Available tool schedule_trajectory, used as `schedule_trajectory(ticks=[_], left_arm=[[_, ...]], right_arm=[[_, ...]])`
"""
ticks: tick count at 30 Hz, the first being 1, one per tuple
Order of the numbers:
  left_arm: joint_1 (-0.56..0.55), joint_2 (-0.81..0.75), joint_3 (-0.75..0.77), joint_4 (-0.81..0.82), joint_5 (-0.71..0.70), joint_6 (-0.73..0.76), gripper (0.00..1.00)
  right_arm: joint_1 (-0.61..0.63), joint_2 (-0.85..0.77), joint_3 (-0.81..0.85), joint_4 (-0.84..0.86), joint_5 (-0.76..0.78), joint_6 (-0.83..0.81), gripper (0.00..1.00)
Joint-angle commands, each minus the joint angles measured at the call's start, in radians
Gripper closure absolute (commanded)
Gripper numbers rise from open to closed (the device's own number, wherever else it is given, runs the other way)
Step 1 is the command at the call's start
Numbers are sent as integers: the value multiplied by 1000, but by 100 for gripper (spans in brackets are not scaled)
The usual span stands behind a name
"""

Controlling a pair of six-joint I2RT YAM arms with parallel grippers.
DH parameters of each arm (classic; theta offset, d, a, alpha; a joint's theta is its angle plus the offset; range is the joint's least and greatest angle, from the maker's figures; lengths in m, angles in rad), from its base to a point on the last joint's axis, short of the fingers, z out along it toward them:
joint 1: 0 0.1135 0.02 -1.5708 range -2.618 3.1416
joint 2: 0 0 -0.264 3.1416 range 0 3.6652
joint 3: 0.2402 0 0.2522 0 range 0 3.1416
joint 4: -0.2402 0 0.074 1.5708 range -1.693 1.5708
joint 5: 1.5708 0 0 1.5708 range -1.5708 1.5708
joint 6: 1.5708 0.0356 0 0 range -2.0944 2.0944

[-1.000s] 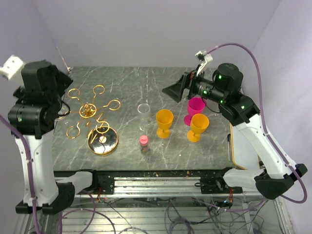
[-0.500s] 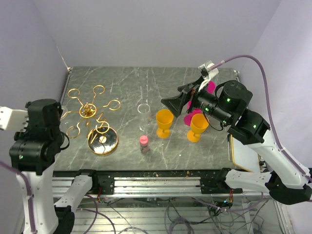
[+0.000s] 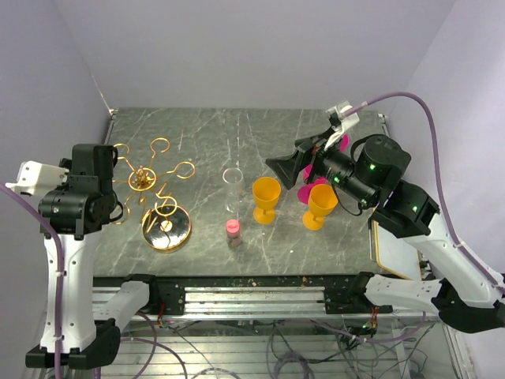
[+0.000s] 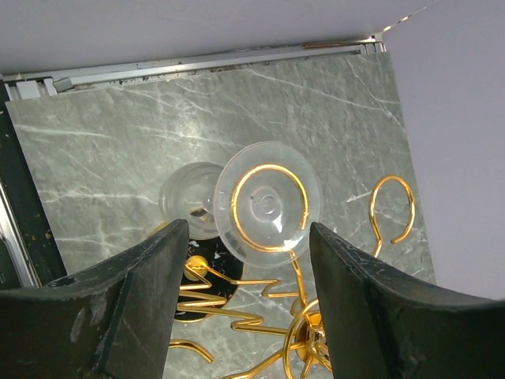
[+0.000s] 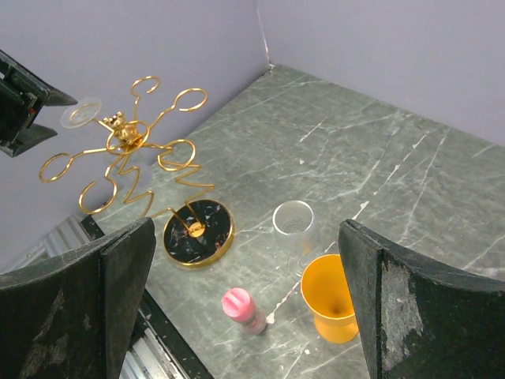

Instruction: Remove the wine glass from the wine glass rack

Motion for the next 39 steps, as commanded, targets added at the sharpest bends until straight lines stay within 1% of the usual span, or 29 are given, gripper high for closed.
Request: schedule_trajectory(ticks=[1, 4, 8, 11, 15, 17, 22, 30, 33, 35, 39], left_arm=[[8, -41, -53, 16, -4, -80, 28], [9, -60, -90, 60, 8, -95, 30], [9, -66, -104, 57, -4, -131, 29], [8, -68, -114, 73, -19, -134, 30], [9, -76, -140, 100, -19, -134, 38], [9, -75, -144, 102, -17, -135, 40], [9, -65, -154, 79, -28, -157, 38], [9, -70, -162, 89, -61, -155, 37], [9, -64, -161, 94, -57, -161, 47], [9, -60, -158, 101, -54, -154, 50], [9, -52, -145, 93, -46, -156, 60]], right_arm=[[10, -23, -8, 13, 30, -16, 0], [10, -21, -13, 16, 29, -16, 0], [10, -14, -5, 14, 25, -16, 0], [10, -22, -11, 21, 23, -16, 0], [10, -26, -12, 18, 28, -16, 0], [10, -30, -12, 17, 30, -16, 0], [11, -39, -17, 19, 33, -16, 0], [11, -42, -18, 19, 28, -16, 0], [13, -44, -19, 19, 28, -16, 0], [13, -44, -18, 19, 28, -16, 0], [13, -48, -16, 19, 30, -16, 0]])
